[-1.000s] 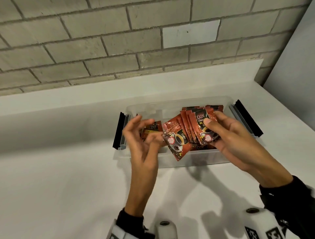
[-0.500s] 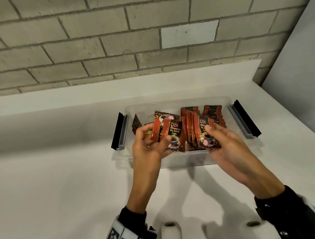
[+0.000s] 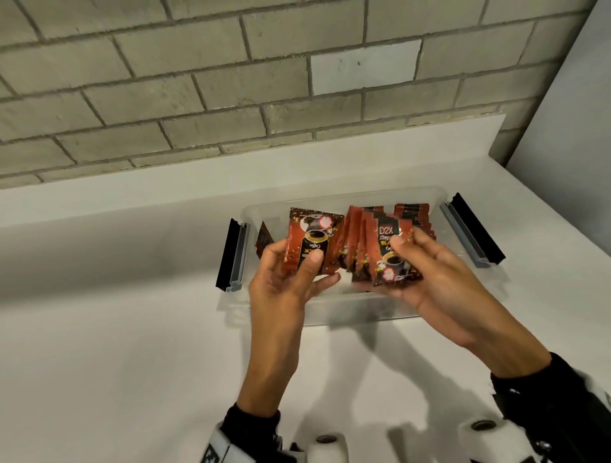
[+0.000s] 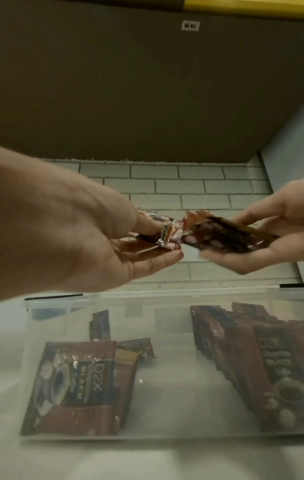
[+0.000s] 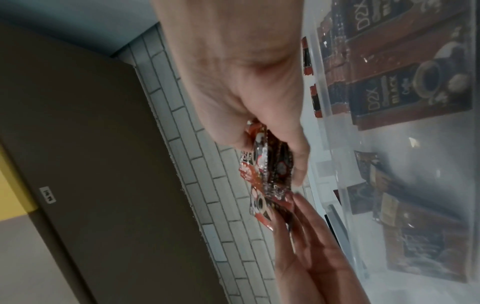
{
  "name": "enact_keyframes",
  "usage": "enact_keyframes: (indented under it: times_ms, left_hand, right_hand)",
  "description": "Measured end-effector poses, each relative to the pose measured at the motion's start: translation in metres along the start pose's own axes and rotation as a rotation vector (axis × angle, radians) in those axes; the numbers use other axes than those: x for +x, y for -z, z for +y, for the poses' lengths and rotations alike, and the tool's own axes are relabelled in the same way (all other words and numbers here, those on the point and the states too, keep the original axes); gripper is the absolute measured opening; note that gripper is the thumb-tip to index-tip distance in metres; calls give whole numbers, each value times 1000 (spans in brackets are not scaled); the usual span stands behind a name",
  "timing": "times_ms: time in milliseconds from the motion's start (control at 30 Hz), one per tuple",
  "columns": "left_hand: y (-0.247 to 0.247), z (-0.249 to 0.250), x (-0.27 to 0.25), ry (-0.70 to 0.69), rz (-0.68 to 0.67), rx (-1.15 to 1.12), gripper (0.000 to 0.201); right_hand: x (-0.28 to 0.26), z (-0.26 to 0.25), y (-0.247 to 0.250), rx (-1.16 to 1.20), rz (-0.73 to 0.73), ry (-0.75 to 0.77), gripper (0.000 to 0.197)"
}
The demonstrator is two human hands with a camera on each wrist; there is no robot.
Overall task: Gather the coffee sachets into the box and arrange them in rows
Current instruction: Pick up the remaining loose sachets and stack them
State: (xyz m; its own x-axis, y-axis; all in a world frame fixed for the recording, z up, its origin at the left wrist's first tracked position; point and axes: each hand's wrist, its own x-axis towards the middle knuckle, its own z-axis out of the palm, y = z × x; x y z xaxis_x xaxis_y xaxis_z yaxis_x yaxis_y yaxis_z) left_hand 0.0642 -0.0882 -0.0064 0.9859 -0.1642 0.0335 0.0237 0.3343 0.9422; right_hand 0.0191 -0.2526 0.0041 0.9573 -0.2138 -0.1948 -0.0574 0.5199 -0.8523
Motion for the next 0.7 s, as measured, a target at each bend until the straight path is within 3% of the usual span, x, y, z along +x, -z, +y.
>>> enact_keyframes:
  times_ms: [133,267,500,633,700]
  left_hand:
    - [12,6,5,-9,-21,107,31]
    - [14,10,8,17,-67,87,56]
    - [5,13,8,15,-103,139,27]
    - [1,14,5,33,-136,120,43]
    - [0,16,3,60,-201,96,59]
  right_hand:
    - [5,-16,4,-33,-2,88,27]
    - [6,-25,6,-134,-113,107,27]
    - [5,-24,3,-319,-259,30,34]
    - [7,-18,4,-299,-226,3,36]
    - [7,-16,3,-279,-222,9,48]
